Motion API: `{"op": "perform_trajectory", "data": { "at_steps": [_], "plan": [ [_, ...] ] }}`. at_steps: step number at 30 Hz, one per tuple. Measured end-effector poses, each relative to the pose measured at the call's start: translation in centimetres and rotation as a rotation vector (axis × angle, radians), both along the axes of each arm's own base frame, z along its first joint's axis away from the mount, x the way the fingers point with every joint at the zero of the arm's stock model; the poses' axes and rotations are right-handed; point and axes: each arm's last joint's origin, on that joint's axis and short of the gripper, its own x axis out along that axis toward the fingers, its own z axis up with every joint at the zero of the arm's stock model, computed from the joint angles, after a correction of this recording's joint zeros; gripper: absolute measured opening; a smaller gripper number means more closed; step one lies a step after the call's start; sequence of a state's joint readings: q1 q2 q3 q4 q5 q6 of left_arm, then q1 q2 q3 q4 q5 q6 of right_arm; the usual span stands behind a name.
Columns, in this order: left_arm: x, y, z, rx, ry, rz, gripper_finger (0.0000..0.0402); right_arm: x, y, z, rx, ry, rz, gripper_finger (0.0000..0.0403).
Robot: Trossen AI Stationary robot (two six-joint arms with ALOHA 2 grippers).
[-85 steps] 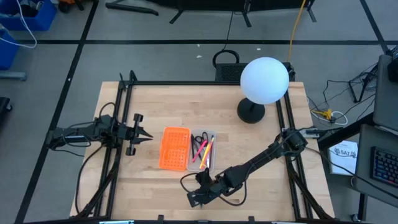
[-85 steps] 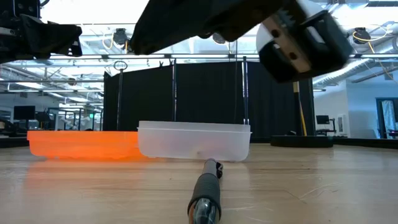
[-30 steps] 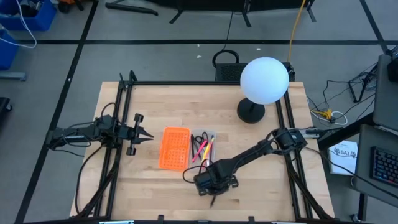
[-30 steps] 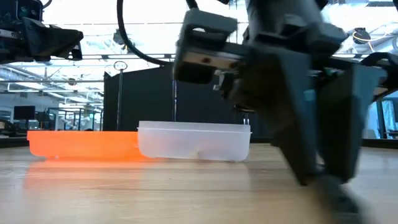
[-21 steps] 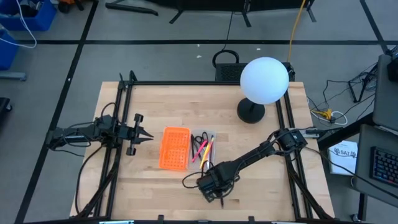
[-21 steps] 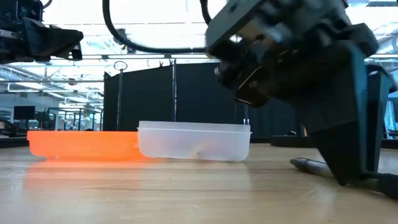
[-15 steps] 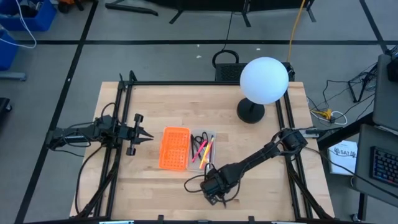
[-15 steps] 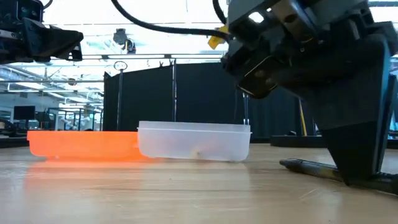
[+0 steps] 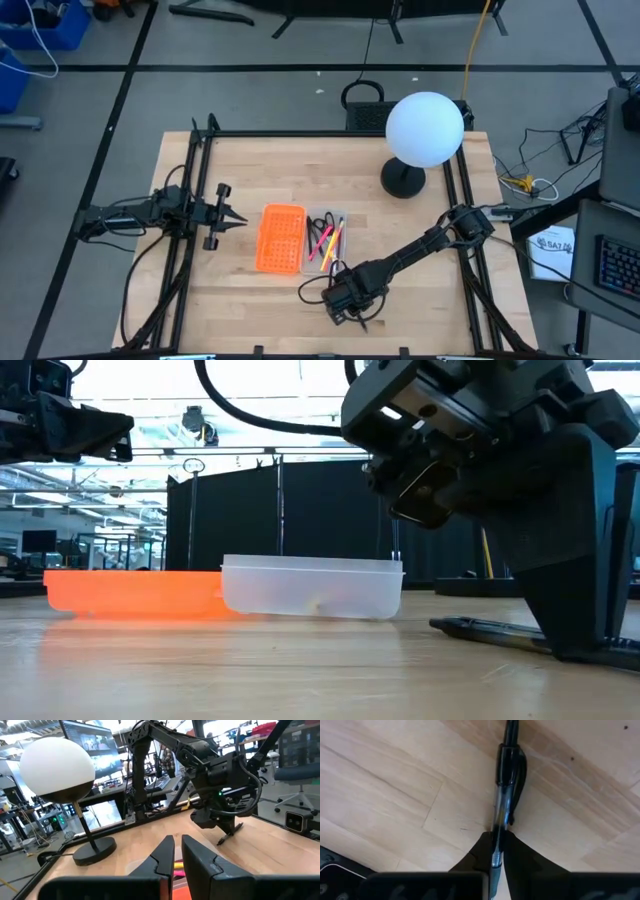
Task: Pick & place school supplies into a supply box
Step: Put the black pen into the supply box
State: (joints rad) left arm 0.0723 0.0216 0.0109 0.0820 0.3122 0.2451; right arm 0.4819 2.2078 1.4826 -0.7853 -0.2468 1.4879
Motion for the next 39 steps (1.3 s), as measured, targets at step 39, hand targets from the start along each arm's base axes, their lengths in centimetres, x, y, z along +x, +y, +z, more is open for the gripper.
{"op": "perform_trajectory", "data": {
  "at_steps": [39],
  "plan": [
    [0.1, 0.0, -0.1, 0.007, 0.008, 0.001, 0.0044, 5.4, -10.5, 12.1, -0.231, -0.735, -0.368, 0.0017]
  ]
}}
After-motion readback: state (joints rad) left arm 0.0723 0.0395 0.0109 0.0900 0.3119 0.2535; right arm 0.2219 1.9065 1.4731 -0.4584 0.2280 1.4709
